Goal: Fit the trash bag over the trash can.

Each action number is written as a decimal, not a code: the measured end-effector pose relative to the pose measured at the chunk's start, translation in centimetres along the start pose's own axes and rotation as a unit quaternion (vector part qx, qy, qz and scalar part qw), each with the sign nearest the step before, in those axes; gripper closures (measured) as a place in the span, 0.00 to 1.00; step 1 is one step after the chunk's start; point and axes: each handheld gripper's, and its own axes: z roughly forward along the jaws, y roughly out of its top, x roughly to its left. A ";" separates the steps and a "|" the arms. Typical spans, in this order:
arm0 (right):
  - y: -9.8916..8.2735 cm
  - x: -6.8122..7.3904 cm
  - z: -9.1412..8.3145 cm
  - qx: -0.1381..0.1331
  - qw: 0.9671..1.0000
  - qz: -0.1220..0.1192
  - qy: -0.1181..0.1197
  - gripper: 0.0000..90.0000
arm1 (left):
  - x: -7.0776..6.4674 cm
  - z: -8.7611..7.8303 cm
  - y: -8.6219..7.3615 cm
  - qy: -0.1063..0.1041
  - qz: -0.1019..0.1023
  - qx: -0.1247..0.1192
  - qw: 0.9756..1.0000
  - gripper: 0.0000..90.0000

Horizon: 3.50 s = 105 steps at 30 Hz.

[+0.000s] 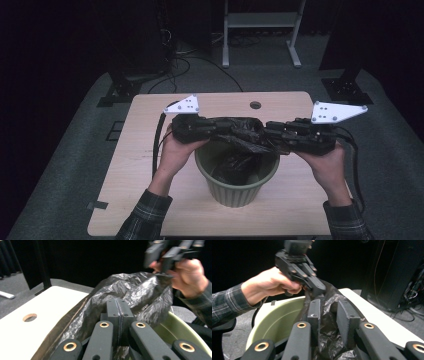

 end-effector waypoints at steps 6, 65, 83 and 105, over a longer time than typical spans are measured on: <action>0.1 1.4 -0.3 -0.006 1.000 -0.012 0.016 0.80 | 0.4 0.9 0.3 0.007 -0.011 -0.001 1.000 1.00; -5.7 -0.6 -4.0 0.043 0.998 0.042 -0.010 1.00 | 4.0 -8.6 -3.8 0.109 -0.088 -0.045 0.989 1.00; -9.1 -2.8 -6.7 0.049 0.993 0.085 -0.059 0.83 | 3.2 -11.5 -8.5 0.133 -0.108 -0.031 0.985 0.94; -4.5 -3.0 -3.1 0.046 0.997 0.036 -0.059 0.69 | -0.3 -11.2 -3.3 0.134 -0.004 -0.048 0.990 0.46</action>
